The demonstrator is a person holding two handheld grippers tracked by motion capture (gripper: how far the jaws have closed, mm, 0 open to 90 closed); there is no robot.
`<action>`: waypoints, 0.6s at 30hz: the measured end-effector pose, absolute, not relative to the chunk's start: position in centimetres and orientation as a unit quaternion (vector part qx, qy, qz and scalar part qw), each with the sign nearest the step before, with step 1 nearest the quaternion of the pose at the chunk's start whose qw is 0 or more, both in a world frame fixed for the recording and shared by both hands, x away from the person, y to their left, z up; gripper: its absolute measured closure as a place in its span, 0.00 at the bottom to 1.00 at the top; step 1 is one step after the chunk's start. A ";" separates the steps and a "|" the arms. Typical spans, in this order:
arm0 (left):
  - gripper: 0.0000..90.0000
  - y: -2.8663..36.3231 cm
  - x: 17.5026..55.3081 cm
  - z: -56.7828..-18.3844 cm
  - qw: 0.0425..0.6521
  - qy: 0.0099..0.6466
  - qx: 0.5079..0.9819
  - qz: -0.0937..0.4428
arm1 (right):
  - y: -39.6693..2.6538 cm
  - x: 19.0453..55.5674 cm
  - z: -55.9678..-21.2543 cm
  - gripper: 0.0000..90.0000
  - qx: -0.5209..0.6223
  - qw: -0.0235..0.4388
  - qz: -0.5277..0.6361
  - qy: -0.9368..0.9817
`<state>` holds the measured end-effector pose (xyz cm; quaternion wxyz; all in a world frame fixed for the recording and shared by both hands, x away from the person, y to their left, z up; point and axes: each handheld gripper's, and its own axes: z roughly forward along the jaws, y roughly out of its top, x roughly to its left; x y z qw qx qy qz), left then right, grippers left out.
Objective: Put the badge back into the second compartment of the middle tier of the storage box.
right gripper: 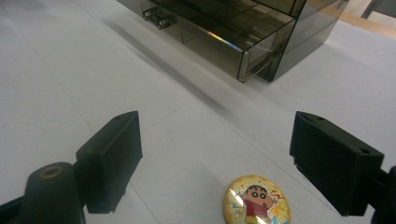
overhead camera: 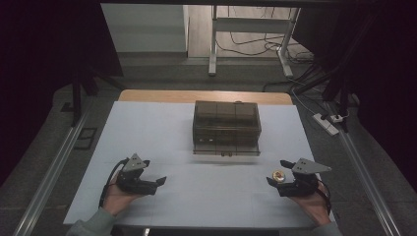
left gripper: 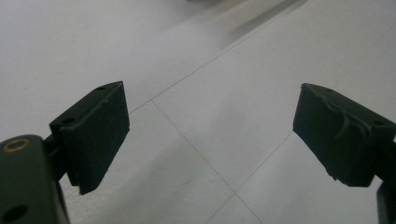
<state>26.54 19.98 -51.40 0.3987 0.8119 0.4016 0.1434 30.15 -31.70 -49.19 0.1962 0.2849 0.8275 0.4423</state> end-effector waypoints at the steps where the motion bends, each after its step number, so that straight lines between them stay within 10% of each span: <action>1: 0.12 20.0 26.5 -51.4 0.399 0.402 0.812 0.143 | -31.7 30.2 -49.2 0.19 0.285 0.196 0.442 0.827; 18: 0.12 19.9 26.6 -51.5 0.394 0.400 0.816 0.140 | -31.6 30.4 -48.2 0.20 0.284 0.202 0.427 0.834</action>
